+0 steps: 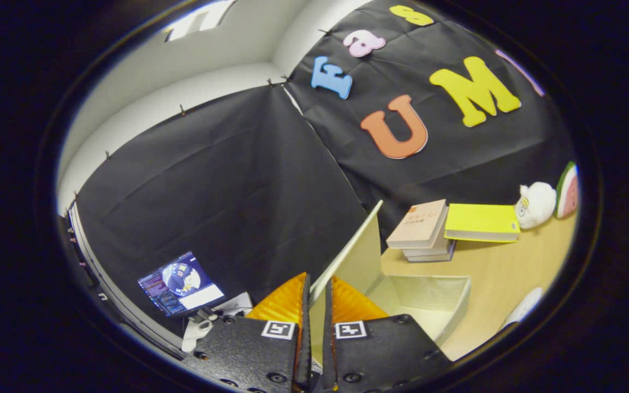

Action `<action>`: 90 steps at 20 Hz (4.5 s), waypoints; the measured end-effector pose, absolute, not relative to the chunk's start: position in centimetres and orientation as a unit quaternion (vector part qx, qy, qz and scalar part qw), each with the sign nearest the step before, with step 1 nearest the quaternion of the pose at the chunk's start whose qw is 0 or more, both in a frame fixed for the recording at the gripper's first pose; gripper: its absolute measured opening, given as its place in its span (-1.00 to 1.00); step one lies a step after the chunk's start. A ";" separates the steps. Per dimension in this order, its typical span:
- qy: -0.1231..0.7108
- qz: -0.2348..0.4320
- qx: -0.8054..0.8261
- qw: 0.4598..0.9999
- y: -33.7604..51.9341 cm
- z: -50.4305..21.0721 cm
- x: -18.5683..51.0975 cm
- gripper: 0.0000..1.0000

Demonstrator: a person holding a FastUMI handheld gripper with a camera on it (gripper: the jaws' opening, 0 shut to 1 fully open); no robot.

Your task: Open the storage box then place both shoes into the box .Put the left shoe in first, then the right shoe, with the right side of both shoes facing outward in a uniform manner.

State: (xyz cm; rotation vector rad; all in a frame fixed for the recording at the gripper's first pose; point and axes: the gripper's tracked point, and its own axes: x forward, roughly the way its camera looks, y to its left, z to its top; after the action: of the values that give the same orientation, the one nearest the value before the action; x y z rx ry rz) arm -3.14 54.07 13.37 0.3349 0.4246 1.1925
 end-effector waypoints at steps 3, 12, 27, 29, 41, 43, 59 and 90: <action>0.190 0.562 0.114 0.797 58.8 14.3 -4.1 -0.58; 0.068 0.530 -0.014 0.845 64.8 13.0 -5.9 0.99; 0.045 0.402 0.006 0.914 48.9 11.6 -0.8 1.00; 0.051 0.378 0.004 0.924 45.6 10.6 0.0 1.00; 0.154 0.214 -0.004 0.965 26.0 -1.1 5.6 1.00; 0.186 0.208 -0.009 0.960 24.8 -3.9 6.2 1.00; 0.485 0.224 -0.001 0.845 24.5 -20.3 7.9 0.98; 0.437 0.266 0.219 0.831 42.9 2.9 0.9 -0.89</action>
State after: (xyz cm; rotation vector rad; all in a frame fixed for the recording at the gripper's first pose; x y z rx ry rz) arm 0.94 42.94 2.87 0.4645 0.9269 0.5632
